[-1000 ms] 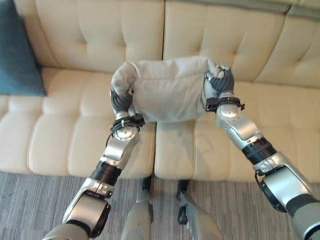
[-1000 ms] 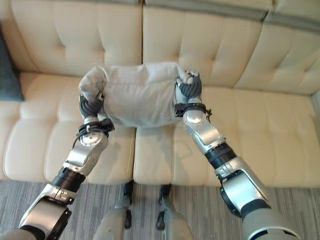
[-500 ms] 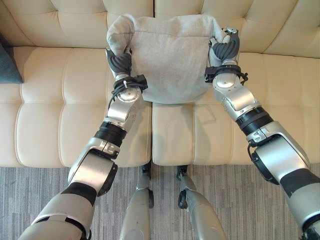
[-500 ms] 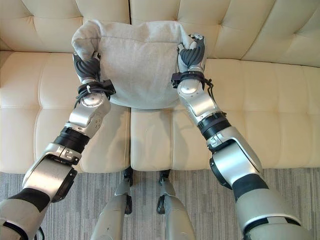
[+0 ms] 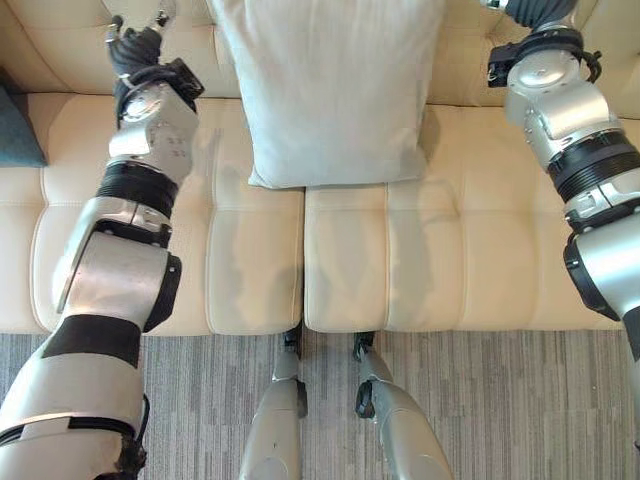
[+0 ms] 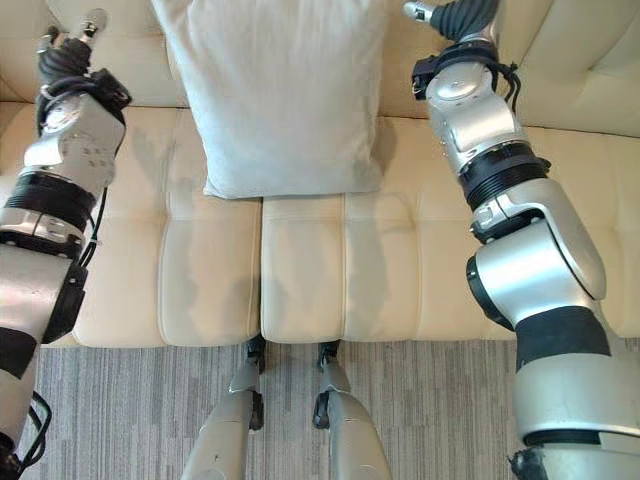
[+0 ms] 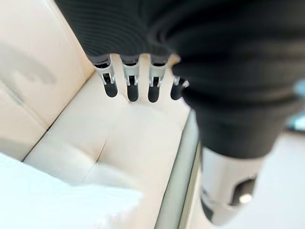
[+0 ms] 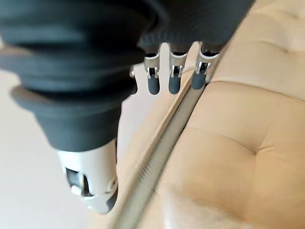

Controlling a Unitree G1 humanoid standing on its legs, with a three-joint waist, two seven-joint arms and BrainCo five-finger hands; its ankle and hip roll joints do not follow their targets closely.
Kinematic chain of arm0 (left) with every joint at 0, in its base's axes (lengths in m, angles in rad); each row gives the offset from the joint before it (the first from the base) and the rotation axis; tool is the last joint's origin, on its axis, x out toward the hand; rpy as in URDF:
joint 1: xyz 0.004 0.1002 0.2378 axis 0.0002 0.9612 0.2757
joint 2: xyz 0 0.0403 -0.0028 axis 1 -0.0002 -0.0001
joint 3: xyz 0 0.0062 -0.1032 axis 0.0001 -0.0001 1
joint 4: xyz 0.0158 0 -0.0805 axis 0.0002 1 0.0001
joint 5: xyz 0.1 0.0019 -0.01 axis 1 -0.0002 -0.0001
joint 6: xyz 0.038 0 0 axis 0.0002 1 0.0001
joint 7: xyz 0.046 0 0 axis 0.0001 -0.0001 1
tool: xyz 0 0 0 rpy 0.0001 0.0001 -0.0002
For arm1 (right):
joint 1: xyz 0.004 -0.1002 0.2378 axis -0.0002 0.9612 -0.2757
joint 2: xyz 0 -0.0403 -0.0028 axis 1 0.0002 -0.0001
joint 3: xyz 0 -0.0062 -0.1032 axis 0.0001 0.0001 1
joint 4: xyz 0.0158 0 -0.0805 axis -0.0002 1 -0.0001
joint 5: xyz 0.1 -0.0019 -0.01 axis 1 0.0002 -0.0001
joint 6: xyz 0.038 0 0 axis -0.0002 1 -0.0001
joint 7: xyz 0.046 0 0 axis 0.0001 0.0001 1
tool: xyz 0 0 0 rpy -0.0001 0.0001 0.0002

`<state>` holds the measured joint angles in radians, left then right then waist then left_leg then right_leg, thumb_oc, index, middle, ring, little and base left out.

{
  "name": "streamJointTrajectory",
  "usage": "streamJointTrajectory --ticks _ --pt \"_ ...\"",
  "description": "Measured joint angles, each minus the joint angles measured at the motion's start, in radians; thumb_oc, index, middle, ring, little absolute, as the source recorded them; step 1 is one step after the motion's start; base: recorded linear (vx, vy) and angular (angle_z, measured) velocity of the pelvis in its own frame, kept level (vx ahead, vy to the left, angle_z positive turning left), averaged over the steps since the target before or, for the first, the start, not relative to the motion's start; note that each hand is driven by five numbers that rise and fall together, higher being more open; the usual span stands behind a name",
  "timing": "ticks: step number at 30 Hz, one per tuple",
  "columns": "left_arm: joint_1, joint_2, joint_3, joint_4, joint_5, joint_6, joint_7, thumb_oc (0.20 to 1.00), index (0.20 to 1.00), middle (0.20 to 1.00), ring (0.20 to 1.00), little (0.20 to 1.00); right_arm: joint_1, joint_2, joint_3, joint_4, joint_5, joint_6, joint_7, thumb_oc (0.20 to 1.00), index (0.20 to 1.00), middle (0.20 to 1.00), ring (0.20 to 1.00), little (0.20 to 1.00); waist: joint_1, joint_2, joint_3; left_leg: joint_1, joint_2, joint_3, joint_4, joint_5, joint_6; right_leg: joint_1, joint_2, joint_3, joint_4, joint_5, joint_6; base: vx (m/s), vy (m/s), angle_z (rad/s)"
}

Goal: Pick up all the scattered cushions and arrange them neatly on the sofa.

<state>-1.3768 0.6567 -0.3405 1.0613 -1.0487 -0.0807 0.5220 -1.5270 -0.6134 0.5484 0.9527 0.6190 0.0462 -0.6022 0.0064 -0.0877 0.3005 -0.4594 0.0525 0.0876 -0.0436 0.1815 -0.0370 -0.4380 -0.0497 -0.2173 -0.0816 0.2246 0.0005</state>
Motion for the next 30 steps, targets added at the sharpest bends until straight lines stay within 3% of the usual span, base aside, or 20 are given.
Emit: streamJointTrajectory --ticks 1,2,5,6,7,8,9,11,12,13,14,16,19,21,25,30 --pt "0.010 0.009 0.001 0.000 0.000 0.001 -0.004 1.000 1.000 1.000 1.000 1.000 0.018 -0.008 -0.017 -0.020 0.016 -0.010 -0.005 1.000 1.000 1.000 1.000 1.000 0.001 0.000 0.000 0.005 0.000 -0.001 0.000 0.000 0.000 0.006 0.000 0.000 0.000 0.000 0.000 0.03 0.019 0.02" --pt "0.126 0.073 0.035 -0.131 0.041 0.009 -0.015 1.000 1.000 1.000 1.000 1.000 0.135 -0.017 -0.112 -0.168 0.029 -0.034 -0.006 1.000 1.000 1.000 1.000 1.000 -0.002 0.000 0.000 0.031 0.001 0.001 -0.009 0.000 0.000 0.026 0.002 0.001 0.000 0.000 0.000 0.06 0.035 -0.05" --pt "0.508 0.273 0.099 -0.459 0.329 0.026 -0.032 1.000 1.000 1.000 1.000 1.000 0.475 -0.084 -0.210 -0.456 -0.033 -0.060 0.022 1.000 1.000 1.000 1.000 1.000 -0.001 0.000 0.000 0.110 0.003 0.006 -0.037 -0.002 -0.001 0.087 0.005 0.005 0.000 -0.009 0.008 0.04 0.047 -0.08" --pt "0.571 0.291 0.131 -0.476 0.390 0.033 -0.031 1.000 1.000 1.000 1.000 1.000 0.537 -0.102 -0.220 -0.467 -0.056 -0.054 0.032 1.000 1.000 1.000 1.000 1.000 0.000 0.001 -0.001 0.123 0.000 0.006 -0.037 -0.004 -0.004 0.100 0.006 0.006 0.000 -0.011 0.012 0.06 0.045 -0.04" --pt "0.699 0.289 0.235 -0.570 0.464 0.043 -0.040 1.000 1.000 1.000 1.000 1.000 0.643 -0.119 -0.267 -0.545 -0.094 -0.043 0.069 1.000 1.000 1.000 1.000 1.000 0.002 0.001 -0.001 0.139 -0.001 0.010 -0.037 -0.014 -0.013 0.116 0.006 0.013 0.000 -0.022 0.019 0.01 0.020 -0.03" --pt "0.905 0.277 0.325 -0.640 0.576 0.049 -0.055 1.000 1.000 1.000 1.000 1.000 0.806 -0.150 -0.292 -0.597 -0.179 -0.035 0.141 1.000 1.000 1.000 1.000 1.000 0.004 0.000 -0.002 0.172 -0.006 0.014 -0.037 -0.018 -0.017 0.146 0.003 0.027 0.000 -0.030 0.018 0.05 0.034 -0.06" --pt "1.004 0.279 0.340 -0.680 0.611 0.049 -0.071 1.000 1.000 1.000 1.000 1.000 0.887 -0.171 -0.295 -0.632 -0.209 -0.036 0.174 1.000 1.000 1.000 1.000 1.000 0.003 -0.001 -0.003 0.182 -0.006 0.015 -0.037 -0.022 -0.020 0.157 0.002 0.029 -0.001 -0.035 0.023 0.06 0.051 -0.10" --pt "1.254 0.178 0.451 -0.792 0.658 0.069 -0.115 1.000 1.000 1.000 1.000 1.000 1.103 -0.173 -0.392 -0.746 -0.271 0.005 0.263 1.000 1.000 1.000 1.000 1.000 0.008 -0.001 -0.005 0.212 -0.007 0.031 -0.037 -0.037 -0.020 0.182 -0.001 0.031 0.000 -0.039 0.026 0.05 0.065 -0.13" --pt "1.362 0.074 0.535 -0.857 0.670 0.065 -0.140 1.000 1.000 1.000 1.000 1.000 1.218 -0.146 -0.460 -0.811 -0.311 0.005 0.292 1.000 1.000 1.000 1.000 1.000 0.009 0.000 -0.005 0.236 -0.006 0.036 -0.037 -0.045 -0.018 0.203 -0.002 0.038 0.000 -0.041 0.028 -0.03 0.088 -0.20" --pt "1.482 -0.089 0.566 -0.837 0.676 0.083 -0.154 1.000 1.000 1.000 1.000 1.000 1.386 -0.092 -0.508 -0.809 -0.362 0.022 0.327 1.000 1.000 1.000 1.000 1.000 0.009 0.004 -0.020 0.309 -0.006 0.035 -0.037 -0.052 -0.014 0.271 -0.006 0.052 -0.001 -0.055 0.030 -0.02 0.090 -0.16" --pt "1.486 -0.111 0.512 -0.754 0.676 0.113 -0.169 1.000 1.000 1.000 1.000 1.000 1.406 -0.054 -0.484 -0.732 -0.384 0.053 0.349 1.000 1.000 1.000 1.000 1.000 0.004 0.007 -0.065 0.314 -0.007 0.036 -0.037 -0.075 -0.016 0.277 -0.006 0.051 -0.002 -0.083 0.042 -0.02 0.090 -0.11" --pt "1.491 -0.185 0.470 -0.677 0.675 0.130 -0.198 1.000 1.000 1.000 1.000 1.000 1.418 0.050 -0.485 -0.632 -0.424 0.079 0.373 1.000 1.000 1.000 1.000 1.000 0.000 0.005 -0.125 0.318 -0.006 0.039 -0.044 -0.079 -0.012 0.278 -0.006 0.056 -0.007 -0.094 0.035 -0.06 0.108 -0.07" --pt "1.458 -0.250 0.441 -0.625 0.676 0.132 -0.241 1.000 1.000 1.000 1.000 1.000 1.414 0.200 -0.523 -0.453 -0.424 0.079 0.403 1.000 1.000 1.000 1.000 1.000 -0.005 0.009 -0.157 0.338 -0.009 0.040 -0.044 -0.080 -0.008 0.295 -0.012 0.054 -0.007 -0.089 0.046 -0.07 0.104 -0.07" --pt "1.445 -0.264 0.413 -0.571 0.676 0.130 -0.267 1.000 1.000 1.000 1.000 1.000 1.420 0.223 -0.455 -0.379 -0.420 0.088 0.422 1.000 1.000 1.000 1.000 1.000 -0.004 0.026 -0.179 0.343 -0.014 0.041 -0.044 -0.080 -0.008 0.299 -0.017 0.053 -0.007 -0.091 0.050 -0.07 0.120 -0.08" --pt "1.417 -0.297 0.378 -0.428 0.679 0.152 -0.293 1.000 1.000 1.000 1.000 1.000 1.428 0.244 -0.446 -0.246 -0.423 0.098 0.427 1.000 1.000 1.000 1.000 1.000 -0.012 0.062 -0.208 0.381 -0.027 0.044 -0.044 -0.081 -0.005 0.334 -0.031 0.052 -0.007 -0.086 0.057 -0.09 0.132 0.00" --pt "1.458 -0.310 0.363 -0.395 0.685 0.159 -0.305 1.000 1.000 1.000 1.000 1.000 1.464 0.288 -0.449 -0.226 -0.431 0.093 0.415 1.000 1.000 1.000 1.000 1.000 -0.020 0.042 -0.233 0.391 -0.035 0.066 -0.042 -0.082 -0.004 0.329 -0.033 0.063 -0.007 -0.078 0.069 -0.17 0.089 -0.08"
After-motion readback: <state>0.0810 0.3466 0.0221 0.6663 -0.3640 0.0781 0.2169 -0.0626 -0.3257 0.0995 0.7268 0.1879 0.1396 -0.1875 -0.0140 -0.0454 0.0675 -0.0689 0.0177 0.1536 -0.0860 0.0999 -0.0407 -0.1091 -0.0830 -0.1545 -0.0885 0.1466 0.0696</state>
